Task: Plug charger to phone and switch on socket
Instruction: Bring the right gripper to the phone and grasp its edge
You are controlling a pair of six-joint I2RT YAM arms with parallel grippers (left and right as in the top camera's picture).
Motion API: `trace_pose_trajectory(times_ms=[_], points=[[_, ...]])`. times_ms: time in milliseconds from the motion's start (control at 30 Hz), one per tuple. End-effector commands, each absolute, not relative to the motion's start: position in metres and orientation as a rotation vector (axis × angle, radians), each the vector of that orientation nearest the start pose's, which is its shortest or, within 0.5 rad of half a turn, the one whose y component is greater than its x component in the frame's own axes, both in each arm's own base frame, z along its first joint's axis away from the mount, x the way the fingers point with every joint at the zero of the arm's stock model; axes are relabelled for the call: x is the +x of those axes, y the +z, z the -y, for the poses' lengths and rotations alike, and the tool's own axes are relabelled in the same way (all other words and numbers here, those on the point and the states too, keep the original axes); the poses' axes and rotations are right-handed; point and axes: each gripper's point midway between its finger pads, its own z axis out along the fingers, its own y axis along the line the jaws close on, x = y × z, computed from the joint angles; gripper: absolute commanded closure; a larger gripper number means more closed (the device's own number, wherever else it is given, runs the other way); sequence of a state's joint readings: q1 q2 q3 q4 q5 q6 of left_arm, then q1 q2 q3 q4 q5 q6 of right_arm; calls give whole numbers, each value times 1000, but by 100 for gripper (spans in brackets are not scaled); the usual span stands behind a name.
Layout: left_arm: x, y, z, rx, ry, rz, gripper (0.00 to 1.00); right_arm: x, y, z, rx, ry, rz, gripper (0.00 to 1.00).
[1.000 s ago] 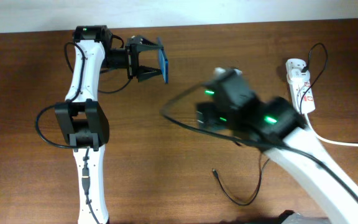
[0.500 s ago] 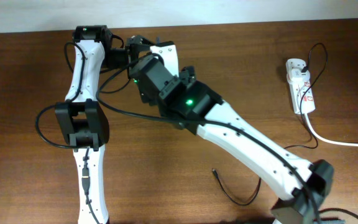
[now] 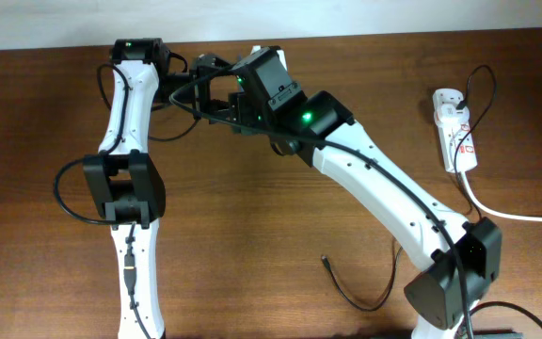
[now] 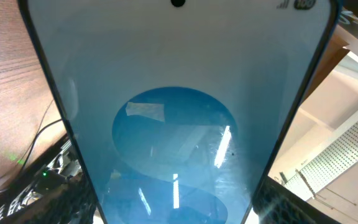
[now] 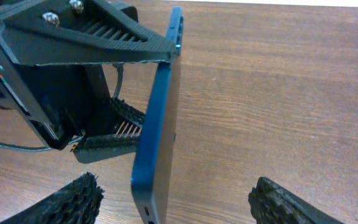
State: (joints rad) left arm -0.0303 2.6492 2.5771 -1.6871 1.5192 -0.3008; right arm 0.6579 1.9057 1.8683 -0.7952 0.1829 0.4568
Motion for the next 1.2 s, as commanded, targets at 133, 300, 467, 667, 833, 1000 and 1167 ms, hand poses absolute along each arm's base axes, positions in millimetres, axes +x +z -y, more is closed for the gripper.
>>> trace_pose_trajectory(times_ms=[133,300,467,667,833,1000,1167], points=[[484,212,183,-590,-2442,-2447,25,436,225,-302,-175,322,-2400,35],[484,212,183,-607,-2446,-2451,25,444,228,-301,-184,284,-2360,39],[484,212,183,-608,-2445,-2452,24,444,234,-306,-178,251,-2320,46],[484,212,183,-618,-2448,-2454,24,443,242,-311,-161,155,-2254,53],[484,212,183,-618,-2448,-2454,24,442,241,-310,-162,150,-2259,60],[484,212,183,-618,-2448,-2454,23,442,239,-308,-163,144,-2266,64],[484,212,183,-622,-2449,-2455,23,443,232,-309,-167,130,-2278,64]])
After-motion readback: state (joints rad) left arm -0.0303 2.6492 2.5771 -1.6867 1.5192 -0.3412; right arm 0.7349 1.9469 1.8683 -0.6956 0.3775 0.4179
